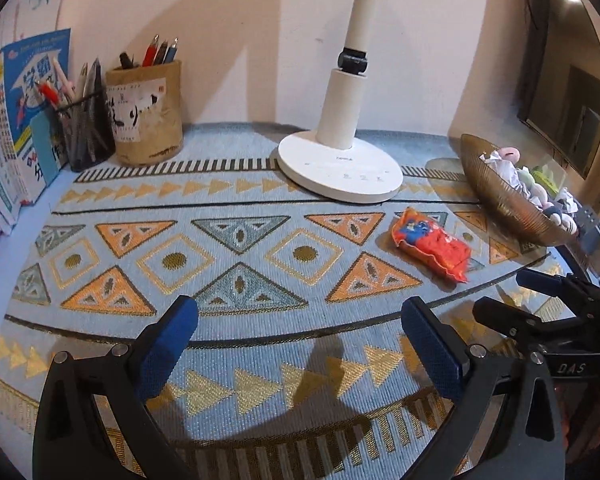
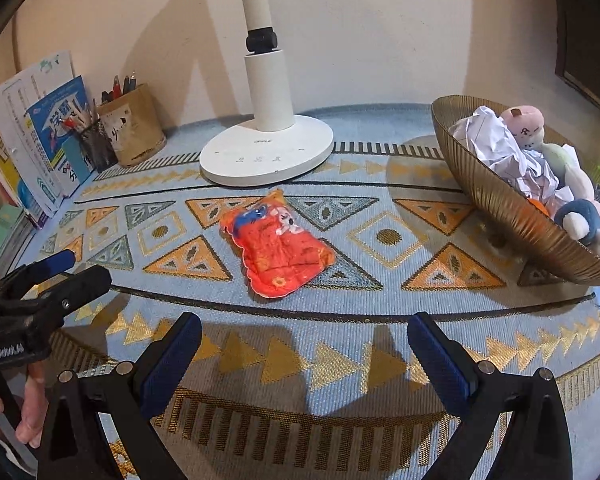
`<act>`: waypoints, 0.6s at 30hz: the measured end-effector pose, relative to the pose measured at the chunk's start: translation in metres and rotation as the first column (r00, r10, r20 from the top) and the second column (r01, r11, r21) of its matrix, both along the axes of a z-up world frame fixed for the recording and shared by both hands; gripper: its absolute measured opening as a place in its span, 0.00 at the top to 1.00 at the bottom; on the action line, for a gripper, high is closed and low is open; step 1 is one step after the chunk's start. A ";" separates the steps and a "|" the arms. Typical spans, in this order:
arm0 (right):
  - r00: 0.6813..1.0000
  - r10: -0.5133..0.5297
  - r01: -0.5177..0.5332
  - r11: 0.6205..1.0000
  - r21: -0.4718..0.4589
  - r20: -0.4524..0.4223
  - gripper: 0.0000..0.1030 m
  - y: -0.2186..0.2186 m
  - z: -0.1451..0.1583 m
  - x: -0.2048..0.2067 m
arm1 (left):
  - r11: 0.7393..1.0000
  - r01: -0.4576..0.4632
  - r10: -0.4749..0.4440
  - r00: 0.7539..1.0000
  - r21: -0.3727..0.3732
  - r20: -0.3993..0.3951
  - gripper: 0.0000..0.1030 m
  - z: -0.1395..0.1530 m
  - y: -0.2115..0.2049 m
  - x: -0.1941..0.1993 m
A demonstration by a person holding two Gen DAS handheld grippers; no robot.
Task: Organize objects
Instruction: 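Move the right gripper over the orange snack bag on the rug, then grasp the orange snack bag with the right gripper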
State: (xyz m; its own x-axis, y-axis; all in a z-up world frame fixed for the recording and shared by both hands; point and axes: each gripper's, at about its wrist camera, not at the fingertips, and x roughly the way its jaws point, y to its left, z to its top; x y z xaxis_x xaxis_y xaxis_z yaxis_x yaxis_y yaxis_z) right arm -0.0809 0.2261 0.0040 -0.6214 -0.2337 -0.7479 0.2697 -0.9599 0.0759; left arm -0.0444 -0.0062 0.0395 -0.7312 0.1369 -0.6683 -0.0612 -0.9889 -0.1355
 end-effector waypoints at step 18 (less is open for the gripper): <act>0.998 0.055 -0.057 0.986 0.155 0.019 0.05 -0.043 0.004 -0.058 | 1.000 -0.011 0.011 1.000 0.020 0.000 0.01 -0.001 -0.005 -0.001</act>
